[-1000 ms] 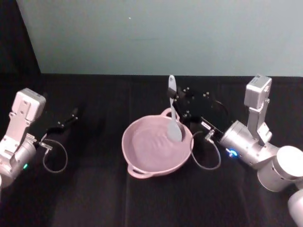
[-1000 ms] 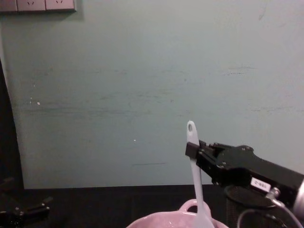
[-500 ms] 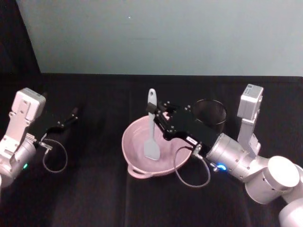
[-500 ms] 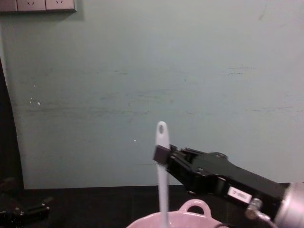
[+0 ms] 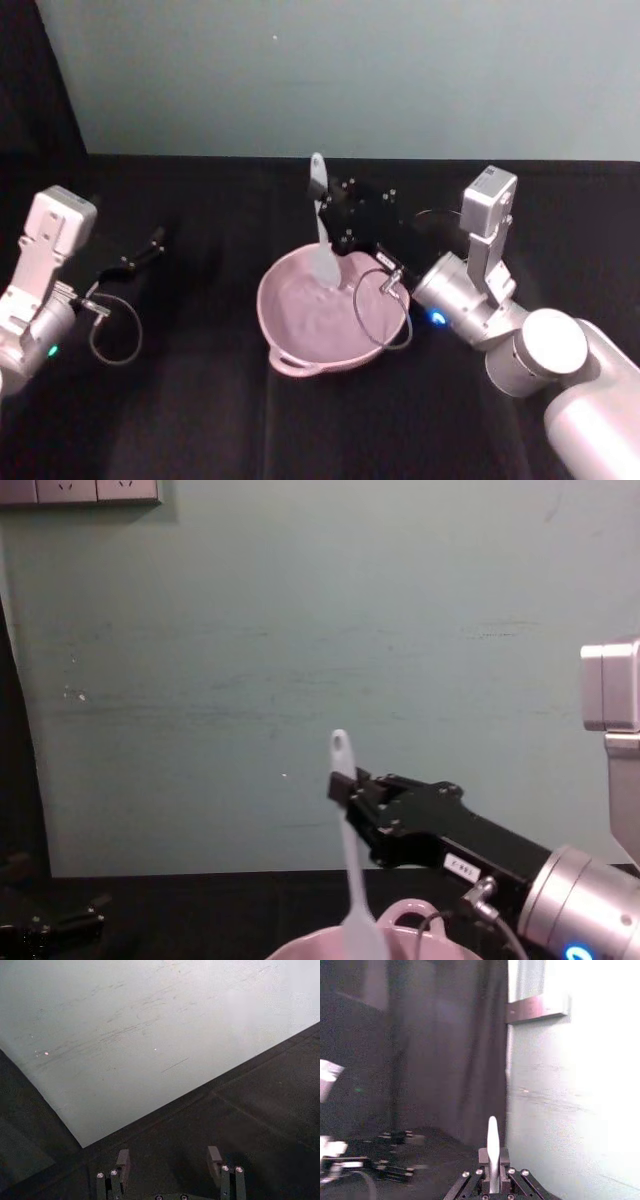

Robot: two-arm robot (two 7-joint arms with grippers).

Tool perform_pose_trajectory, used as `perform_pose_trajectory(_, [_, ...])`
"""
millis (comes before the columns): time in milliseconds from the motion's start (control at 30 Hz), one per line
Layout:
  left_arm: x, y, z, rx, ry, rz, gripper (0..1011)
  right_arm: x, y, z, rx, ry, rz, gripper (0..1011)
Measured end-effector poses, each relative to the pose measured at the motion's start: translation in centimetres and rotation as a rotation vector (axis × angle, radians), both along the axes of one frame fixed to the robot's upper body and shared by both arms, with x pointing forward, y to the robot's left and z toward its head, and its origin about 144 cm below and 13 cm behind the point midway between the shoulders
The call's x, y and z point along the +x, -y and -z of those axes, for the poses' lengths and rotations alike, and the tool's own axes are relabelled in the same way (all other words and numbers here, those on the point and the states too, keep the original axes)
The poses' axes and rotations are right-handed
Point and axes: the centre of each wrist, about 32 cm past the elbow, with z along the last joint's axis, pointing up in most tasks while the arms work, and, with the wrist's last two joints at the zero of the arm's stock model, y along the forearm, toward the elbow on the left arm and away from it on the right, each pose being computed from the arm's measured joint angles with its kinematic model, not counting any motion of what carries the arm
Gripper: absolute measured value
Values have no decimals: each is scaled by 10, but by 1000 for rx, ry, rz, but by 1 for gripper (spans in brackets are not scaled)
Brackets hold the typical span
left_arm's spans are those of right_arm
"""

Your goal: Use the one hand to pick up the spoon and stir the clear water in the bowl.

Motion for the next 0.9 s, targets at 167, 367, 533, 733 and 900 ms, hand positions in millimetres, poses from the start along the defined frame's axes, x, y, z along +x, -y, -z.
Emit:
perform_pose_trajectory(167, [0,0,0,0,0,0,1011,5,12,-2,-13,13,51,114])
perform_pose_trajectory(367, [0,0,0,0,0,0,1011,-6,31,-8,-38,11,28,114])
perform_pose_trajectory(533, [0,0,0,0,0,0,1011,-24,38,-11,-44,-16,-37,116])
perform_pose_trajectory(733, [0,0,0,0,0,0,1011,-39,30,-11,-2,-91,-165,114])
perform_pose_trajectory(900, [0,0,0,0,0,0,1011,-38,17,-10,43,-114,-215,114])
